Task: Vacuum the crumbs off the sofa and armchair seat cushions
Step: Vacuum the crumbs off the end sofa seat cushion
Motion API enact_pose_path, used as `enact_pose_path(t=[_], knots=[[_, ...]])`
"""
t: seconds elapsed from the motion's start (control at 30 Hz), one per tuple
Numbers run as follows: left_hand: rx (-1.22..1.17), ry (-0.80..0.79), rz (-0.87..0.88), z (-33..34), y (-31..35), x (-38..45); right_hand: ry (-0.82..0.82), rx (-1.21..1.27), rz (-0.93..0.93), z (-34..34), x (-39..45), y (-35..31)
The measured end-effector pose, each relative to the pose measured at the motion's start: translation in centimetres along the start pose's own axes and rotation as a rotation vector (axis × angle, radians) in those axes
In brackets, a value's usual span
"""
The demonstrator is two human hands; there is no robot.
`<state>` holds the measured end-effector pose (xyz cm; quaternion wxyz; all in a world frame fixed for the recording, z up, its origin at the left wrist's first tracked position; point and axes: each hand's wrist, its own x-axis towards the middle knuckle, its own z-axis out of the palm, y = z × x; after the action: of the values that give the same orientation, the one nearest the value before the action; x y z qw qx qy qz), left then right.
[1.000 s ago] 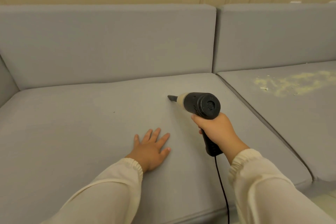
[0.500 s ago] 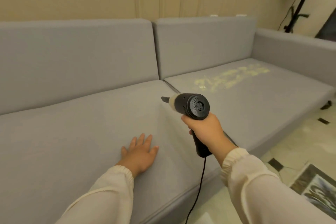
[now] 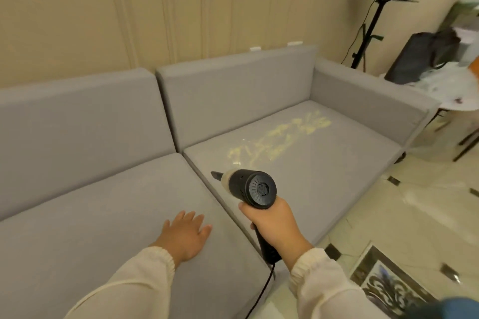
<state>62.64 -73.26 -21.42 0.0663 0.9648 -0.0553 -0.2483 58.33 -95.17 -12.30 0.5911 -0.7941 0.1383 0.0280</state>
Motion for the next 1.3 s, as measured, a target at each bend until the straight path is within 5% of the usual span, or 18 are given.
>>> enact_pose_path(t=[0.33,0.63,1.3], knots=[[-0.008,-0.145,0.089,-19.8,15.5,-15.3,0.022,0.152,0.230,-13.6,-11.3,-19.6],[0.019,-0.124,0.042,-26.0,22.9,-16.8,0.001,0.068,0.230,-24.1,-11.4,-24.3],[-0.035,-0.248,0.006,-33.2,39.4,7.1,-0.129,-0.125,0.246,-37.4,15.5,-24.8]])
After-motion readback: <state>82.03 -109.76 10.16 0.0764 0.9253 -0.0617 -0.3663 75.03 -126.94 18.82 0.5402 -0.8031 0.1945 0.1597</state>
